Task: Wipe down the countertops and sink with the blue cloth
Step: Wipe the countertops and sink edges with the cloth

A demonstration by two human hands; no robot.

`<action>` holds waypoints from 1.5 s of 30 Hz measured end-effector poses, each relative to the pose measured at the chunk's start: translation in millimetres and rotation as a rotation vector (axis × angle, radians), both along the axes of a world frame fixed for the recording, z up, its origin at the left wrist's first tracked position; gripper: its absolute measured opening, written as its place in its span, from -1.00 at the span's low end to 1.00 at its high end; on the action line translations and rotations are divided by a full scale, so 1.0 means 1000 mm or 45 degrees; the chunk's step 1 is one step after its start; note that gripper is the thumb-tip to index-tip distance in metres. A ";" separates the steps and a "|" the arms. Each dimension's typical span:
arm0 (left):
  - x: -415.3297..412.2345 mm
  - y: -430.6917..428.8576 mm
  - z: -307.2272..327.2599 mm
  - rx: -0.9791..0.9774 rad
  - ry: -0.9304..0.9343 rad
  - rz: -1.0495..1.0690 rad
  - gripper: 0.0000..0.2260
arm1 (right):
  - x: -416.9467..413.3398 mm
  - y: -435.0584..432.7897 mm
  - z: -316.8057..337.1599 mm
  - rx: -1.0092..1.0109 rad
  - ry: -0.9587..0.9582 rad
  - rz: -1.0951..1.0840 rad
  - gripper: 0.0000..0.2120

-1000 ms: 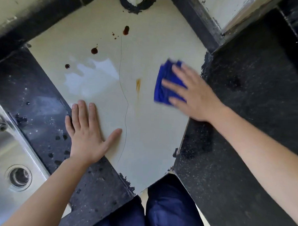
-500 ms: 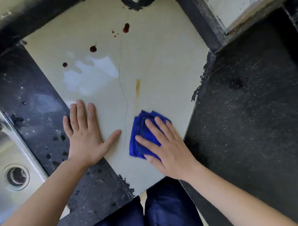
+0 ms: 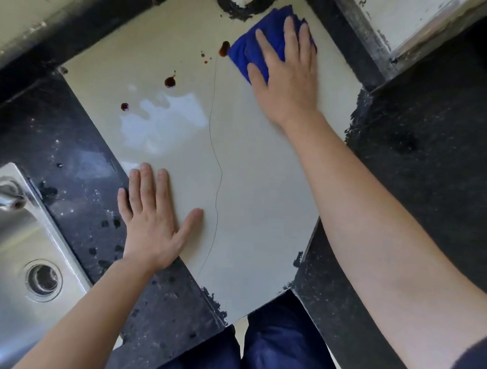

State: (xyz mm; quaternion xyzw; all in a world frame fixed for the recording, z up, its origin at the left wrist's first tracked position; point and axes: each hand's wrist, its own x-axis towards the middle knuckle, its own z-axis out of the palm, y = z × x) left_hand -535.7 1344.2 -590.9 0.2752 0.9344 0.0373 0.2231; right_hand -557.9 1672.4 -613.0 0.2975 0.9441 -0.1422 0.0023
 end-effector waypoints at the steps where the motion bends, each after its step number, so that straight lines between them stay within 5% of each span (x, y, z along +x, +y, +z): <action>1: 0.000 0.000 0.000 -0.002 -0.004 0.000 -0.17 | 0.012 -0.016 -0.001 0.005 0.039 -0.026 -0.44; 7: 0.000 0.000 0.001 -0.008 0.001 -0.002 -0.20 | 0.150 -0.125 0.006 -0.141 0.056 0.477 -0.46; 11: 0.001 0.000 0.001 -0.022 -0.004 -0.007 -0.19 | 0.169 -0.081 0.001 -0.072 -0.046 0.940 -0.42; 17: 0.001 -0.001 0.000 -0.032 0.010 -0.012 -0.18 | 0.036 0.023 -0.003 0.009 0.018 0.250 -0.42; 22: 0.000 -0.001 -0.001 -0.022 0.014 -0.003 -0.19 | -0.029 0.008 0.004 -0.001 -0.017 -0.136 -0.40; 25: 0.001 -0.002 -0.001 -0.010 0.020 -0.005 -0.19 | 0.003 -0.042 0.001 0.032 0.055 -0.082 -0.43; 32: 0.001 -0.004 -0.003 0.001 0.044 -0.007 -0.18 | 0.086 -0.060 0.003 -0.004 0.033 0.595 -0.43; 38: 0.000 -0.005 -0.003 0.008 0.040 -0.015 -0.15 | -0.006 -0.021 0.009 0.010 -0.105 0.222 -0.42; 45: -0.005 -0.010 0.001 0.240 -0.040 0.045 -0.30 | -0.048 -0.062 0.012 -0.015 -0.099 0.302 -0.44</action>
